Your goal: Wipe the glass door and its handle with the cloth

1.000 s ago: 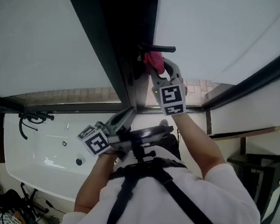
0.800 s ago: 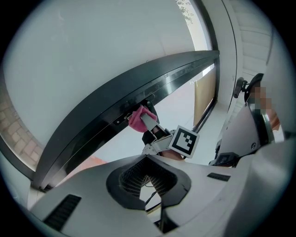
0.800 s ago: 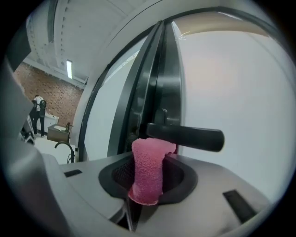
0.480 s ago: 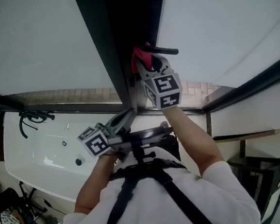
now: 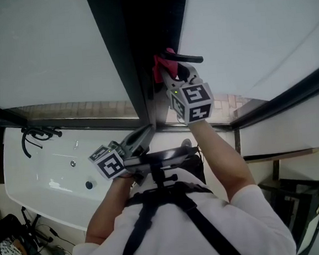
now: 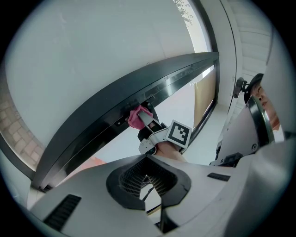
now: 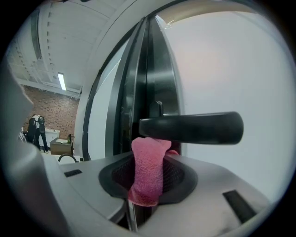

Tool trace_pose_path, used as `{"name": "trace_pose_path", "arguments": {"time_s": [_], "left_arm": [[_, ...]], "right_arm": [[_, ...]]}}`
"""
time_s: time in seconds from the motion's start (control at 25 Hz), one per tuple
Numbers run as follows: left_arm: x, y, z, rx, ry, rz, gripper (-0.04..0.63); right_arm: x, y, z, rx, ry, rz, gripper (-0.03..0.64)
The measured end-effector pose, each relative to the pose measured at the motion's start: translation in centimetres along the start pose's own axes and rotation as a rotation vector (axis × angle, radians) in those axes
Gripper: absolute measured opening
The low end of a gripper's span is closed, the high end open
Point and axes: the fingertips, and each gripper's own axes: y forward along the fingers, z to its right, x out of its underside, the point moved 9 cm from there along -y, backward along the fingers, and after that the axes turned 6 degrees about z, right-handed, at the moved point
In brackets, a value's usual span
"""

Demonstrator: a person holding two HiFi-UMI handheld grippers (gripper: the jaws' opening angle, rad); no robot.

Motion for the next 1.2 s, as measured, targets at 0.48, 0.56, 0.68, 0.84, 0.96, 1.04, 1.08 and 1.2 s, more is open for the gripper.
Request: {"name": "trace_pose_path", "arguments": {"time_s": [0.48, 0.56, 0.68, 0.84, 0.96, 1.04, 1.08, 1.2], "left_arm": [[1.1, -0.8, -2.6, 0.053, -0.003, -0.021, -0.008], [0.8, -0.3, -1.8, 0.043, -0.004, -0.019, -0.009], [0.4, 0.2, -1.3, 0.052, -0.008, -0.012, -0.008], [0.3, 0.7, -1.1, 0.054, -0.008, -0.021, -0.008], [0.2, 0.9, -0.6, 0.042, -0.009, -0.030, -0.008], [0.1, 1.1, -0.1, 0.033, -0.011, -0.033, -0.008], [0.1, 1.2, 0.0, 0.035, -0.010, -0.032, -0.008], [0.5, 0.6, -1.1, 0.064, -0.010, -0.025, -0.008]], "right_arm": [[1.5, -4.2, 5.0, 0.193, 0.015, -0.054, 0.110], [1.2, -5.8, 6.0, 0.231, 0.000, -0.046, 0.110], [0.4, -7.9, 7.6, 0.300, -0.019, -0.029, 0.110], [-2.6, -10.1, 9.3, 0.356, -0.051, 0.029, 0.110], [-5.9, -10.7, 9.1, 0.336, -0.122, 0.078, 0.110], [-8.1, -10.4, 8.2, 0.291, -0.190, 0.093, 0.110], [-9.1, -10.1, 7.6, 0.257, -0.228, 0.093, 0.110], [-11.2, -8.3, 5.3, 0.122, -0.354, 0.064, 0.110]]}}
